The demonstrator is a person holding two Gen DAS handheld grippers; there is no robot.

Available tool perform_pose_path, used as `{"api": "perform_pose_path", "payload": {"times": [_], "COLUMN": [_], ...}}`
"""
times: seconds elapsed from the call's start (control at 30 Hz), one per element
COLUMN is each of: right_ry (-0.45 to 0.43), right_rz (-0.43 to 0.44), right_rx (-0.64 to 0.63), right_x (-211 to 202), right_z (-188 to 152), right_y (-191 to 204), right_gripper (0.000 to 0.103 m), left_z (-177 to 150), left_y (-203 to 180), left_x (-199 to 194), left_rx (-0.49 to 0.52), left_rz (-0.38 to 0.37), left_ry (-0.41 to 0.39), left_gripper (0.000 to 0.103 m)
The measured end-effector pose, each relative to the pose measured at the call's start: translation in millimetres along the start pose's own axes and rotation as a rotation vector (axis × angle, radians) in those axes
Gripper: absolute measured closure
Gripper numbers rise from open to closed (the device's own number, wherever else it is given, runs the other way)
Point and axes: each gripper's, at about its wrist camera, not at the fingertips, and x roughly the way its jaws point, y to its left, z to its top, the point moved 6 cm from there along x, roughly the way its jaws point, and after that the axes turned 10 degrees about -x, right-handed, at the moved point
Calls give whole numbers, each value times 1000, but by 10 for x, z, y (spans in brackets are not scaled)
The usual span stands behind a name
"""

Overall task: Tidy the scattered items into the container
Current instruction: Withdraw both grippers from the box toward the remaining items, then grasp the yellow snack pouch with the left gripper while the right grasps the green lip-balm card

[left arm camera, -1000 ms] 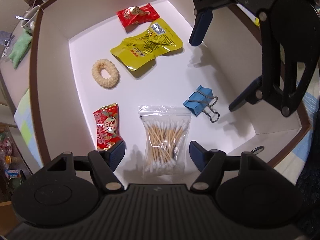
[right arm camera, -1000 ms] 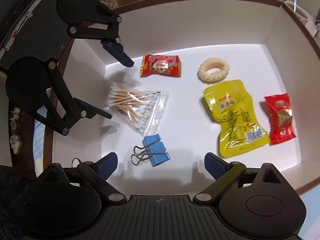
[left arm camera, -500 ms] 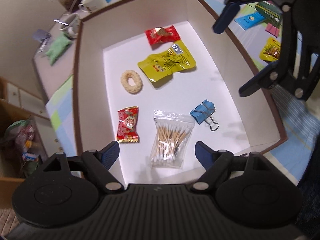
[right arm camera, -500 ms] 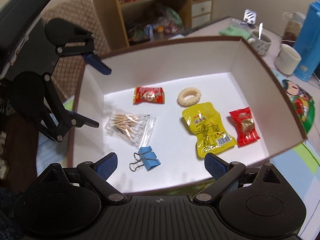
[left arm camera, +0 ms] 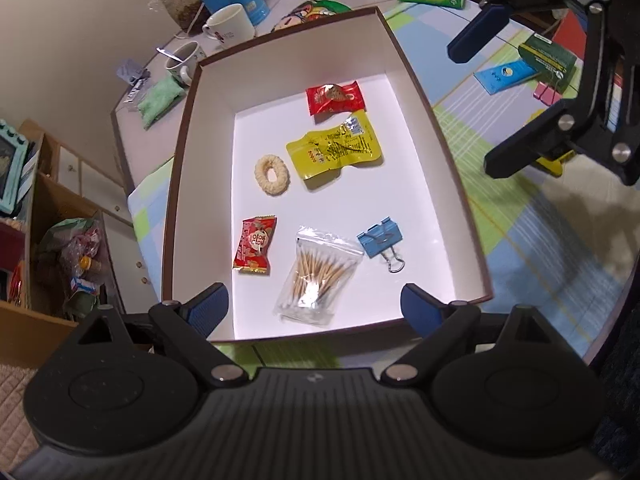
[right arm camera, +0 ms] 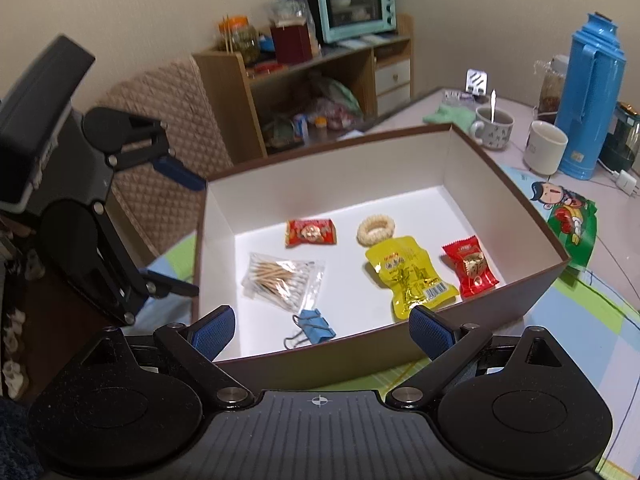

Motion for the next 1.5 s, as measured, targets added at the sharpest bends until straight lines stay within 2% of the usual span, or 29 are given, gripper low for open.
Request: {"api": "perform_pose_path", "payload": {"times": [0.3,0.7,0.87,1.2,1.5], "right_ry": [-82,-105,-93,-2,31], "right_rz": [-1,-43,-61,-88,-120], "right_rx": [43,127,187,279,351], "right_x": [-413,-1022,-1234,-1484,-1650], "right_z": [-205,-719,-1032,-1695,-2064], "right_y": [-109,-473,-654,-930,-1092], "right_gripper": [7,7,7,7,7], "left_z": [74,175,213,314,393], "left_y": [-308,-789,-1059,-1693,-2223], "left_x": [-224,-394,-368,-194,76], "left_rx": [-53,-185,-243,-312,-283], "left_rz": [31,3,-36,-150,-225], "left_ry": [-35,-83,-91,-74,-51], "left_gripper": [12,12,12,12,12]}}
